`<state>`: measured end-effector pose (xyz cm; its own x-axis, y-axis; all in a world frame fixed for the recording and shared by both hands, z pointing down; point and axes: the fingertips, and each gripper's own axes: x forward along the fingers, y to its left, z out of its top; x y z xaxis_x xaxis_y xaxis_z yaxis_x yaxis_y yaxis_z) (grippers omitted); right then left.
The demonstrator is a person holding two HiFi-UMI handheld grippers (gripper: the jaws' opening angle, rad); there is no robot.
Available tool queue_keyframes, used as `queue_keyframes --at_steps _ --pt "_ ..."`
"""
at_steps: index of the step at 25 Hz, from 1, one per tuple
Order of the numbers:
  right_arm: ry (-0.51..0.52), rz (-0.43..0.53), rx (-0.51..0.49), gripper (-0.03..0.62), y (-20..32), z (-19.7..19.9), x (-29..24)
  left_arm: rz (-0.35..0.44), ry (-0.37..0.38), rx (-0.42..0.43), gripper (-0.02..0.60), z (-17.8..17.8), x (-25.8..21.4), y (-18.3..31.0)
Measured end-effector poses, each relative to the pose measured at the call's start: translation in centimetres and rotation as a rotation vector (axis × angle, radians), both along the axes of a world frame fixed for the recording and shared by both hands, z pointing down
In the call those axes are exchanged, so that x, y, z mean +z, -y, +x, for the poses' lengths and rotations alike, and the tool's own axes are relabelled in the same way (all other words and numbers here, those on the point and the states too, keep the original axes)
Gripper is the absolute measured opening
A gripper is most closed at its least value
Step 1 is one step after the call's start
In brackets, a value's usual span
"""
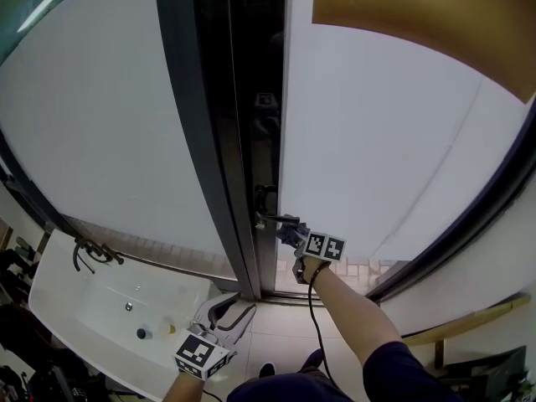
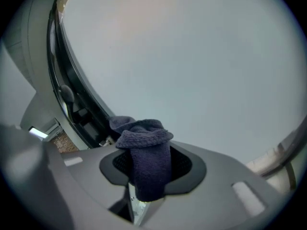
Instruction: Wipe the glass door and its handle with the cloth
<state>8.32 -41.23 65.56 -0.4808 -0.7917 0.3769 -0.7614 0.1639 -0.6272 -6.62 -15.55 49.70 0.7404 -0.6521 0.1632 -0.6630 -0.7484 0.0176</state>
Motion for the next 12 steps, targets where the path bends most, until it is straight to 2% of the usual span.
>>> queue_keyframes --at_steps 6,12 --pt "0.029 0.096 -0.07 0.146 -6.4 0.4 -2.5 0.012 0.002 0.061 0.144 0.5 -0.6 -0.5" --pt "-0.045 0.262 -0.095 0.146 -13.6 2.7 -7.9 0.025 0.006 0.119 0.144 0.2 -0.9 -1.3"
